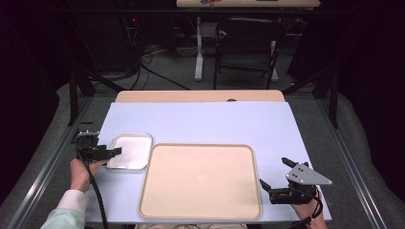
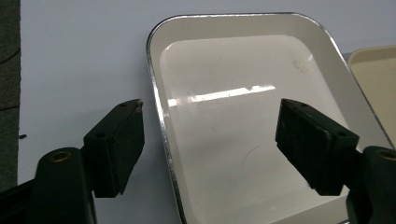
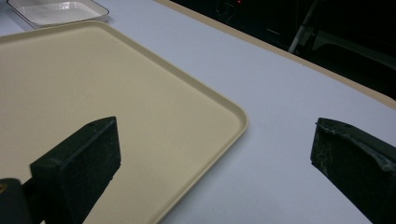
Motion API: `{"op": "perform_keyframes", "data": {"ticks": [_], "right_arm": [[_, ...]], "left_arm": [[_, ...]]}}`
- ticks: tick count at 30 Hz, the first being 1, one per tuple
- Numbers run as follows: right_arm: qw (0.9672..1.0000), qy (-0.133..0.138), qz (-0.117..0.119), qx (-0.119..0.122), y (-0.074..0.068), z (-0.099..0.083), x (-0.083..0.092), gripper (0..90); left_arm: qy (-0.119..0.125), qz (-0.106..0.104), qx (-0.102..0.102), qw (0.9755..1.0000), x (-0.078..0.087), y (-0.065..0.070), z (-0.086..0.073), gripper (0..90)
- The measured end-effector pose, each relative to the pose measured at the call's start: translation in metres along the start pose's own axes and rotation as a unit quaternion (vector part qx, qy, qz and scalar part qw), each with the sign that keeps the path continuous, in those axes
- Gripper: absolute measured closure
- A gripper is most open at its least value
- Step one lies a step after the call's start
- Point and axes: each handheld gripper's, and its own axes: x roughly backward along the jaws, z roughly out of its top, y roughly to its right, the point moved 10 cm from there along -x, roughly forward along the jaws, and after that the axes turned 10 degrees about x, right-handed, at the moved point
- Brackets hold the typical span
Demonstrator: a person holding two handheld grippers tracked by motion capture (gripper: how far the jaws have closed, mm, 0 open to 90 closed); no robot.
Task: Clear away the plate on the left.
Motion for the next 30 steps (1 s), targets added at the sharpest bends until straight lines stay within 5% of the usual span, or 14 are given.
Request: {"op": "perform_keyframes", "data": {"ticks": [11, 16, 22, 30], "right_arm": [[1.0000, -0.001, -0.001, 0.001, 0.000, 0.000, 0.000, 1.6], [1.0000, -0.003, -0.001, 0.001, 0.000, -0.001, 0.000, 1.7], [1.0000, -0.004, -0.001, 0.001, 0.000, -0.001, 0.000, 2.0], [1.0000, -0.005, -0.001, 0.001, 0.000, -0.001, 0.000, 2.3]], "left_arm": [[-0.012, 0.009, 0.028, 0.9995, -0.011, -0.011, -0.003, 43.5], [-0.010, 0.015, 0.024, 0.9996, -0.014, -0.011, -0.004, 51.9], [-0.006, 0.046, 0.009, 0.9989, -0.013, -0.014, -0.005, 64.4], [0.003, 0.043, 0.019, 0.9989, -0.013, -0.017, -0.005, 72.4]]}}
